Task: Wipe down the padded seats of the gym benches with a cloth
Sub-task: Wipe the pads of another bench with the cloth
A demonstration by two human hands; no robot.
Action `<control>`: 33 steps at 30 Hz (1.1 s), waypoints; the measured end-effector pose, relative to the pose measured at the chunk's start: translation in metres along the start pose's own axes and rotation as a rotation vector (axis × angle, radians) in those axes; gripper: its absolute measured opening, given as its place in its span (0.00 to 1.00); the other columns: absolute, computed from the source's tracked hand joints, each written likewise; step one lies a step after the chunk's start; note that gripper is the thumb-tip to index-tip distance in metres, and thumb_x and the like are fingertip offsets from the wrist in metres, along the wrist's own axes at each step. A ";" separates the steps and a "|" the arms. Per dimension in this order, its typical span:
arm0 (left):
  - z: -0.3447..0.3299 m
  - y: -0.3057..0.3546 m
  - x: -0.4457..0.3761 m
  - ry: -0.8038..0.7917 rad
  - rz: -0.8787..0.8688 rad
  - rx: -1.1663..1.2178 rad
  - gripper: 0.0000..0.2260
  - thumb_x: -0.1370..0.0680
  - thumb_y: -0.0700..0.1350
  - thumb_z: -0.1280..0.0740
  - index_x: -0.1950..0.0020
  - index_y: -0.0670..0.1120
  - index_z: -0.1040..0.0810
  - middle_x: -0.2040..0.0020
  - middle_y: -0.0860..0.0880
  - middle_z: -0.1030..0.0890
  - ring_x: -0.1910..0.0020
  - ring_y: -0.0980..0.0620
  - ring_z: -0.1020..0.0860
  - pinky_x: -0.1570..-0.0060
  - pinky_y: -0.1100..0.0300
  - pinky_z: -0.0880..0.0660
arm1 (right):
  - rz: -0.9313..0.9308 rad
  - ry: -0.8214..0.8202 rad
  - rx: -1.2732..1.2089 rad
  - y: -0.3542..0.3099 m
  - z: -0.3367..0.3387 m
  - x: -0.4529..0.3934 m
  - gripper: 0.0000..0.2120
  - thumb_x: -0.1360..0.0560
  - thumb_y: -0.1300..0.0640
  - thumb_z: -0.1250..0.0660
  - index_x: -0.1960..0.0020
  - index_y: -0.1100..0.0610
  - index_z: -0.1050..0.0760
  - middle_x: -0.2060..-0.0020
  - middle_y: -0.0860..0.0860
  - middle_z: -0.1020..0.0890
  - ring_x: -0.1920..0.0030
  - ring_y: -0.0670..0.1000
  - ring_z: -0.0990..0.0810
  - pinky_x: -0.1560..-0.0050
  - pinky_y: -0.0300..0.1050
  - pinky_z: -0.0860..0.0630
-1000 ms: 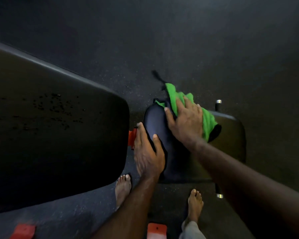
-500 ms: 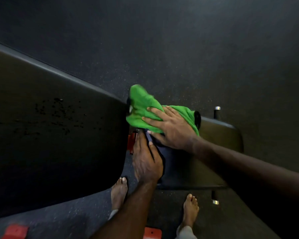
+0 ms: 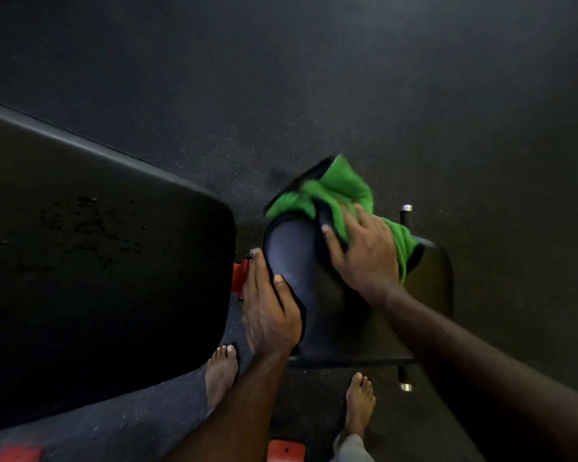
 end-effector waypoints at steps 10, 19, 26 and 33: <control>0.001 0.011 0.000 -0.033 -0.065 -0.123 0.30 0.17 0.56 0.42 0.18 0.44 0.40 0.21 0.42 0.34 0.22 0.44 0.36 0.26 0.47 0.37 | 0.009 0.014 0.030 0.040 0.012 0.032 0.28 0.19 0.42 0.39 0.21 0.47 0.34 0.23 0.54 0.31 0.29 0.61 0.28 0.26 0.58 0.33; -0.005 0.049 -0.007 -0.046 -0.368 -0.188 0.25 0.18 0.50 0.38 0.21 0.46 0.32 0.19 0.45 0.35 0.20 0.44 0.39 0.23 0.49 0.40 | -0.020 -0.078 0.029 0.049 0.036 0.075 0.26 0.28 0.40 0.28 0.33 0.49 0.20 0.32 0.53 0.23 0.33 0.60 0.27 0.39 0.59 0.25; -0.048 0.108 -0.014 -0.153 -0.413 -0.104 0.24 0.18 0.49 0.38 0.22 0.46 0.30 0.21 0.46 0.33 0.21 0.46 0.38 0.25 0.47 0.39 | 0.204 -0.126 -0.001 0.033 0.013 0.061 0.37 0.21 0.37 0.39 0.17 0.47 0.45 0.17 0.52 0.45 0.17 0.57 0.51 0.21 0.63 0.45; -0.070 0.123 -0.008 -0.176 -0.464 -0.179 0.23 0.17 0.51 0.40 0.22 0.48 0.30 0.21 0.47 0.33 0.19 0.47 0.42 0.21 0.45 0.44 | -0.397 0.041 -0.032 0.081 0.018 0.052 0.27 0.18 0.38 0.45 0.22 0.46 0.33 0.22 0.58 0.34 0.20 0.63 0.42 0.21 0.65 0.46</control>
Point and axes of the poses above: each hand's wrist, its own x-axis away from the middle knuckle, its own z-axis out of the back of the hand, y = z × x, the point moved 9 cm from there along -x, towards the middle knuckle
